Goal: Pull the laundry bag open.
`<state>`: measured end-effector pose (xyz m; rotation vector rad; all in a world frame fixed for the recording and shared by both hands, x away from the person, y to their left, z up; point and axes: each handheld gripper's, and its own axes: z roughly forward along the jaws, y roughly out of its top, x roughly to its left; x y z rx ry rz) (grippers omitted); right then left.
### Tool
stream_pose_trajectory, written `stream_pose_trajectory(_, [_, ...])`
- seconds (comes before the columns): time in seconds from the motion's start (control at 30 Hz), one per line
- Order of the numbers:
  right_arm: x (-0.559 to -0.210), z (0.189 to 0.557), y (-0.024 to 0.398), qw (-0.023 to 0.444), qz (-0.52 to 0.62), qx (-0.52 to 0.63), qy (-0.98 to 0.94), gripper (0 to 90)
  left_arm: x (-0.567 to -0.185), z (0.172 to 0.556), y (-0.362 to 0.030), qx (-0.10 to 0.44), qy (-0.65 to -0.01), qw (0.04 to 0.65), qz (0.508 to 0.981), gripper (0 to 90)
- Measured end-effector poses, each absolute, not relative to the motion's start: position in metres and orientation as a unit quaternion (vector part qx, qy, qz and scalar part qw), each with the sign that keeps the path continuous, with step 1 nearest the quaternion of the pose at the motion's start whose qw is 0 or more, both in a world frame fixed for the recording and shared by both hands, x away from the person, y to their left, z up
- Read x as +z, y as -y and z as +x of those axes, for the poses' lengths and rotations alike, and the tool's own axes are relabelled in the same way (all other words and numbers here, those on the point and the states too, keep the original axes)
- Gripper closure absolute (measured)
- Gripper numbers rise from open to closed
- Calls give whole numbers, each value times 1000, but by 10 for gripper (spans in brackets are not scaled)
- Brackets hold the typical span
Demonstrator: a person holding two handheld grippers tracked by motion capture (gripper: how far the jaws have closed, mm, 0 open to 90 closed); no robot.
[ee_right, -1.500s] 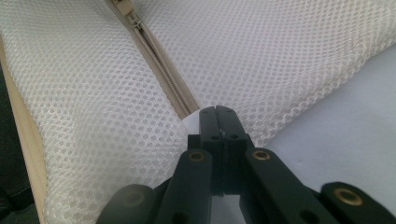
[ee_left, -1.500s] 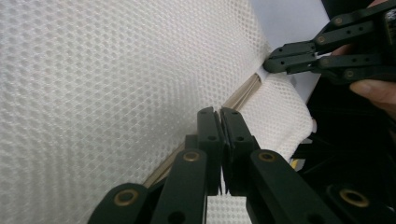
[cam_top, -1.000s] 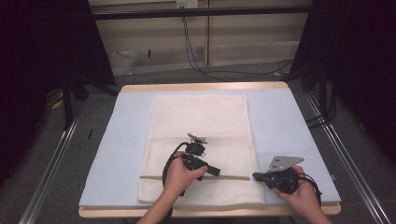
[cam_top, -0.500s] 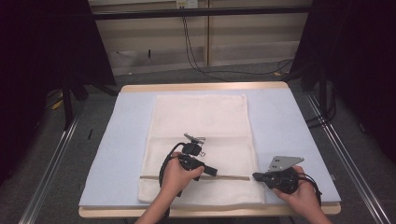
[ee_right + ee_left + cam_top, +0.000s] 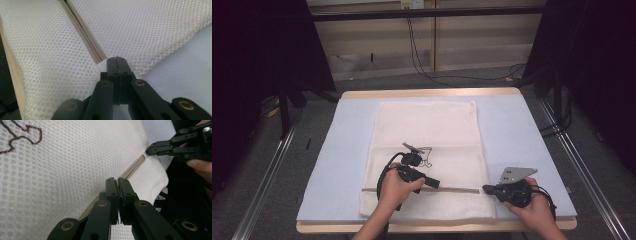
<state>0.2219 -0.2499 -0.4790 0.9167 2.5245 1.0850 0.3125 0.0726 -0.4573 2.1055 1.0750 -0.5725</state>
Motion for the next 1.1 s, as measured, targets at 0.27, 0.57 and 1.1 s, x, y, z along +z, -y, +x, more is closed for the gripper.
stream_pose_trajectory(0.27, [-479,222,250,122,314,372,-865,900,-456,313,-79,-215,-421,345,811,878])
stream_pose_trajectory(0.57, [-479,222,250,122,314,371,-865,900,-454,313,-88,-209,-417,337,818,878])
stream_pose_trajectory(1.1, [-479,222,250,122,314,372,-865,900,-454,315,-100,-208,-426,338,813,878])
